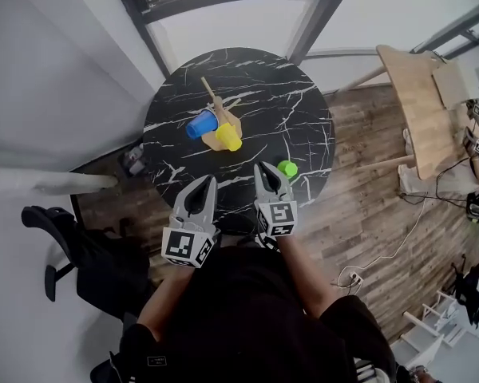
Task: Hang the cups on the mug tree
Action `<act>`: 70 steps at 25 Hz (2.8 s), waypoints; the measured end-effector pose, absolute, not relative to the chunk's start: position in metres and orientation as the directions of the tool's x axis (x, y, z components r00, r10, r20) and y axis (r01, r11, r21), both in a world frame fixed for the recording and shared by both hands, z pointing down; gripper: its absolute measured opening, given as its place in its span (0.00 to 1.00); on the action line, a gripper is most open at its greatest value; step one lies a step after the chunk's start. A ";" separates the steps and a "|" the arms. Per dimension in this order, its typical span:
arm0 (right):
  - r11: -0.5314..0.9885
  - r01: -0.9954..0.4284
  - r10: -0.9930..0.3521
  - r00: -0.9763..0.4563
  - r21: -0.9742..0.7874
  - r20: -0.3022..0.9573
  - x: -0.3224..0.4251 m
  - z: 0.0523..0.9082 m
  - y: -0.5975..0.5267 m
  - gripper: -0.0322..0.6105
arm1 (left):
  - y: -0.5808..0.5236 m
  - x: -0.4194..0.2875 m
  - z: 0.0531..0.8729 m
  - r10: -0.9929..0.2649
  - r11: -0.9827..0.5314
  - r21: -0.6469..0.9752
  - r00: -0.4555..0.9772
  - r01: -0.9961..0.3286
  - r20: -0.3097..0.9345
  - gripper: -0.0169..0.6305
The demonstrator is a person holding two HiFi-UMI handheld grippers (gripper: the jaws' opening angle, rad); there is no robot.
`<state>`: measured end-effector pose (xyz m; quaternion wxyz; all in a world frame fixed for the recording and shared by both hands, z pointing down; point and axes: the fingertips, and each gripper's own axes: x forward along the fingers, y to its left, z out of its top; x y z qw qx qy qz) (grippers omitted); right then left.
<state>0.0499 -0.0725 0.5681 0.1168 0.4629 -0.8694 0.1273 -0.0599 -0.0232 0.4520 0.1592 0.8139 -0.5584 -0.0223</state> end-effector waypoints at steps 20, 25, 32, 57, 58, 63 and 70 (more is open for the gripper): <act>0.391 -0.916 -0.869 -0.401 -0.095 0.289 0.187 0.545 0.003 0.05 | 0.019 0.063 0.438 -0.856 -0.476 0.245 0.509 -0.845 0.093 0.02; 0.350 -0.931 -0.884 -0.365 -0.104 0.293 0.217 0.548 0.015 0.05 | 0.027 0.090 0.440 -0.842 -0.496 0.242 0.530 -0.834 0.099 0.02; 0.341 -0.933 -0.882 -0.360 -0.117 0.303 0.237 0.555 0.021 0.05 | 0.032 0.115 0.445 -0.835 -0.499 0.238 0.535 -0.833 0.125 0.02; 0.269 -0.954 -0.781 -0.295 -0.129 0.551 0.217 0.680 -0.030 0.33 | -0.004 0.118 0.495 -0.785 -0.517 0.275 0.577 -0.811 0.226 0.02; 0.270 -0.955 -0.774 -0.293 -0.128 0.562 0.215 0.687 -0.032 0.34 | -0.005 0.116 0.498 -0.784 -0.516 0.277 0.577 -0.811 0.229 0.02; 0.269 -0.957 -0.753 -0.280 -0.110 0.596 0.206 0.713 -0.047 0.40 | -0.009 0.105 0.512 -0.782 -0.507 0.288 0.574 -0.813 0.243 0.02; 0.227 -0.968 -0.743 -0.242 -0.105 0.624 0.202 0.735 -0.067 0.43 | -0.018 0.090 0.522 -0.783 -0.481 0.313 0.562 -0.819 0.266 0.02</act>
